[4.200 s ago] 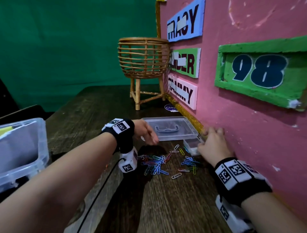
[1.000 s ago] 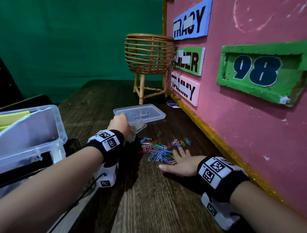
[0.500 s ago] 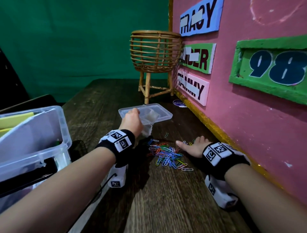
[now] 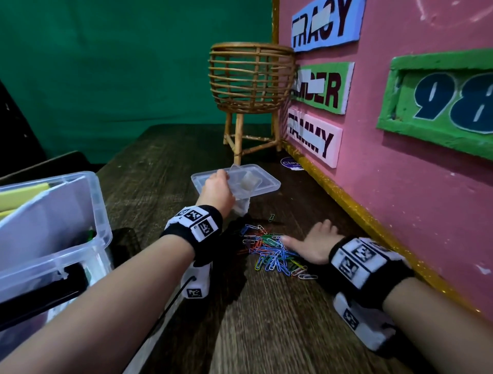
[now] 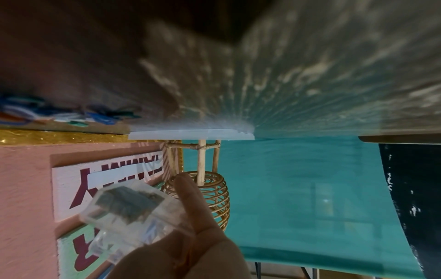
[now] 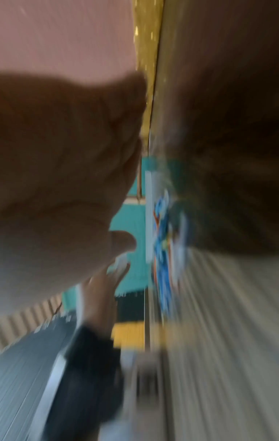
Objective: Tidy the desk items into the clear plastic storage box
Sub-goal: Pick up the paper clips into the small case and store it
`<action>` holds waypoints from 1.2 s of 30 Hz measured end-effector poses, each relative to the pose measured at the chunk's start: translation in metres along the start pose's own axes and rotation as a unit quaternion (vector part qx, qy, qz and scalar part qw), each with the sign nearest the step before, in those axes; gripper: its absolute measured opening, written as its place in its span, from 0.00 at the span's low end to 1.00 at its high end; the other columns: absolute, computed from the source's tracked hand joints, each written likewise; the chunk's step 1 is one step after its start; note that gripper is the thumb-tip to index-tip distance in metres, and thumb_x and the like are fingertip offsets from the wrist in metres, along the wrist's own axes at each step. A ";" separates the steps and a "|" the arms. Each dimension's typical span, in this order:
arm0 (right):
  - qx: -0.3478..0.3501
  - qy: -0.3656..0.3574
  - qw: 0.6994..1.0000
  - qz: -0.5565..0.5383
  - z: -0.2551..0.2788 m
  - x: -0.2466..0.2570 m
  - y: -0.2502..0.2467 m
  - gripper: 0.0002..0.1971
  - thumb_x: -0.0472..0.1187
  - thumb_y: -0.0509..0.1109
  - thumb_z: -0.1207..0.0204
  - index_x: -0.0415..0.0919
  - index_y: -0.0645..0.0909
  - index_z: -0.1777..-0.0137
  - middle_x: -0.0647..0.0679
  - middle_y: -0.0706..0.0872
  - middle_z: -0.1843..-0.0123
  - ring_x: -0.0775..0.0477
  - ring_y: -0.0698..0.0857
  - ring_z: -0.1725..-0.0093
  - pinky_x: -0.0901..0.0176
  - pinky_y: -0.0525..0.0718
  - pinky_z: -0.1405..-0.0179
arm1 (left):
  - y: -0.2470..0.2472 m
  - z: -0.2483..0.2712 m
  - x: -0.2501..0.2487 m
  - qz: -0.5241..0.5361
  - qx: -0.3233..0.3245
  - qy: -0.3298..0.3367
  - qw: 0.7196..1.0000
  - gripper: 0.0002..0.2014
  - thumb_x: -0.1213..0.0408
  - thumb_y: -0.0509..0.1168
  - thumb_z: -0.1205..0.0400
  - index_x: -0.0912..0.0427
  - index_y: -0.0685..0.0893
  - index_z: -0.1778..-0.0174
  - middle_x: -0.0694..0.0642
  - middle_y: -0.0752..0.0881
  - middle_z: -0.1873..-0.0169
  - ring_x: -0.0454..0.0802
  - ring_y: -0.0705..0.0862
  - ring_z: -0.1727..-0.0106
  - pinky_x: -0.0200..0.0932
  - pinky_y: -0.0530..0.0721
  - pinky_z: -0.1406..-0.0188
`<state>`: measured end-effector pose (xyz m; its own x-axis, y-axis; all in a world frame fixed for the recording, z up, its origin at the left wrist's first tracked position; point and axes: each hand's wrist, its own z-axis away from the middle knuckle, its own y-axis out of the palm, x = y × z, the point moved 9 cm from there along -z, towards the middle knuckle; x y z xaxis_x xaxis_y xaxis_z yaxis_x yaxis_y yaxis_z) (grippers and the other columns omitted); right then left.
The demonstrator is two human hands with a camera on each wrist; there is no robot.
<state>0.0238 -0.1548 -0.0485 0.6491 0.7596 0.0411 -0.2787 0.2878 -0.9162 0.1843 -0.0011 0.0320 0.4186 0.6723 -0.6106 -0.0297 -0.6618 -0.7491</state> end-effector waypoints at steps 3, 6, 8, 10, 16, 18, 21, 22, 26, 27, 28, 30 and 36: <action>0.046 0.026 0.997 0.053 0.023 -0.014 0.031 0.63 0.81 0.47 0.37 0.28 0.37 0.20 0.33 0.37 0.17 0.33 0.43 0.17 0.44 0.47 0.19 | 0.001 -0.002 0.001 0.013 -0.001 0.000 1.000 0.18 0.74 0.59 0.20 0.63 0.73 0.33 0.62 0.79 0.35 0.58 0.79 0.35 0.50 0.78 0.34; 0.059 0.025 0.995 0.075 0.039 -0.017 0.052 0.65 0.82 0.48 0.38 0.27 0.32 0.21 0.33 0.32 0.18 0.32 0.38 0.18 0.43 0.44 0.19 | 0.005 -0.004 -0.002 0.017 0.001 0.014 1.000 0.18 0.73 0.58 0.20 0.63 0.74 0.33 0.62 0.80 0.37 0.58 0.80 0.36 0.50 0.78 0.35; 0.054 0.013 0.994 0.090 0.041 -0.011 0.054 0.64 0.81 0.48 0.37 0.28 0.30 0.21 0.33 0.31 0.18 0.32 0.37 0.18 0.42 0.43 0.19 | 0.007 -0.005 -0.005 0.021 0.007 0.025 0.999 0.17 0.74 0.57 0.20 0.63 0.74 0.34 0.63 0.80 0.37 0.59 0.80 0.36 0.51 0.79 0.34; 0.050 -0.011 0.994 0.095 0.038 0.001 0.052 0.63 0.80 0.49 0.36 0.28 0.30 0.22 0.34 0.30 0.19 0.33 0.35 0.18 0.43 0.41 0.20 | 0.009 -0.005 -0.006 0.025 0.012 0.031 0.999 0.17 0.75 0.56 0.20 0.64 0.74 0.34 0.65 0.80 0.38 0.60 0.80 0.37 0.53 0.79 0.34; 0.061 -0.120 0.991 -0.018 0.009 0.054 0.030 0.59 0.79 0.43 0.34 0.31 0.33 0.20 0.34 0.33 0.18 0.35 0.37 0.18 0.44 0.42 0.17 | 0.014 -0.003 -0.005 0.019 0.020 0.033 0.999 0.18 0.75 0.56 0.21 0.66 0.74 0.34 0.66 0.81 0.38 0.62 0.79 0.36 0.50 0.76 0.34; 0.024 -0.165 0.981 -0.100 0.004 0.066 0.009 0.54 0.76 0.43 0.30 0.32 0.38 0.19 0.35 0.40 0.16 0.38 0.45 0.16 0.46 0.49 0.17 | 0.014 -0.004 -0.002 0.031 0.021 0.015 0.999 0.17 0.74 0.55 0.20 0.66 0.74 0.34 0.66 0.81 0.38 0.62 0.79 0.36 0.50 0.76 0.35; -0.182 -0.229 0.933 -0.208 0.010 0.064 -0.045 0.31 0.58 0.52 0.18 0.35 0.61 0.25 0.35 0.68 0.25 0.38 0.70 0.26 0.50 0.69 0.28 | 0.021 -0.007 0.003 0.048 0.042 -0.004 0.998 0.16 0.73 0.55 0.20 0.65 0.75 0.35 0.65 0.83 0.40 0.61 0.81 0.38 0.51 0.79 0.35; -0.262 -0.249 0.901 -0.238 0.017 0.059 -0.062 0.20 0.49 0.54 0.17 0.38 0.68 0.31 0.38 0.75 0.31 0.39 0.76 0.33 0.52 0.74 0.35 | 0.024 -0.007 0.002 0.047 0.050 -0.006 0.998 0.16 0.72 0.56 0.20 0.64 0.76 0.36 0.65 0.83 0.39 0.61 0.81 0.38 0.51 0.79 0.36; -0.328 -0.299 0.854 -0.271 0.025 0.050 -0.082 0.07 0.41 0.60 0.18 0.42 0.77 0.45 0.45 0.82 0.44 0.47 0.80 0.45 0.58 0.75 0.45 | 0.038 -0.007 -0.013 0.042 0.070 0.020 0.996 0.16 0.71 0.57 0.19 0.64 0.79 0.36 0.63 0.83 0.37 0.59 0.81 0.36 0.45 0.76 0.36; -0.314 -0.302 0.862 -0.259 0.022 0.051 -0.080 0.08 0.41 0.61 0.19 0.43 0.78 0.44 0.45 0.81 0.44 0.47 0.80 0.44 0.61 0.73 0.45 | 0.042 -0.006 -0.019 0.035 0.080 0.037 0.995 0.15 0.72 0.57 0.19 0.64 0.79 0.36 0.63 0.83 0.37 0.59 0.80 0.35 0.43 0.75 0.36; -0.304 -0.298 0.871 -0.246 0.020 0.052 -0.077 0.09 0.41 0.61 0.19 0.42 0.79 0.42 0.46 0.80 0.42 0.48 0.79 0.43 0.63 0.71 0.45 | 0.047 -0.005 -0.027 0.029 0.095 0.056 0.993 0.15 0.72 0.57 0.19 0.64 0.79 0.36 0.63 0.83 0.38 0.59 0.80 0.35 0.43 0.75 0.37; -0.304 -0.270 0.883 -0.233 0.016 0.047 -0.076 0.12 0.37 0.62 0.20 0.41 0.77 0.37 0.44 0.77 0.38 0.47 0.78 0.40 0.62 0.71 0.42 | 0.056 -0.002 -0.038 0.022 0.127 0.087 0.988 0.14 0.70 0.55 0.16 0.65 0.80 0.37 0.64 0.84 0.39 0.60 0.81 0.37 0.43 0.76 0.42; -0.379 -0.176 0.874 -0.247 0.020 0.010 -0.092 0.20 0.27 0.62 0.25 0.38 0.76 0.33 0.41 0.75 0.32 0.41 0.77 0.36 0.58 0.72 0.37 | 0.095 -0.001 -0.022 -0.067 0.275 0.060 0.957 0.24 0.52 0.45 0.12 0.60 0.67 0.23 0.59 0.69 0.23 0.56 0.68 0.22 0.44 0.62 0.23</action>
<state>0.0416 -0.1624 0.0438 0.2619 0.8224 0.5050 0.6094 0.2648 -0.7473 0.1734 -0.0791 -0.0260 0.5524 0.6743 -0.4901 -0.4273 -0.2758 -0.8610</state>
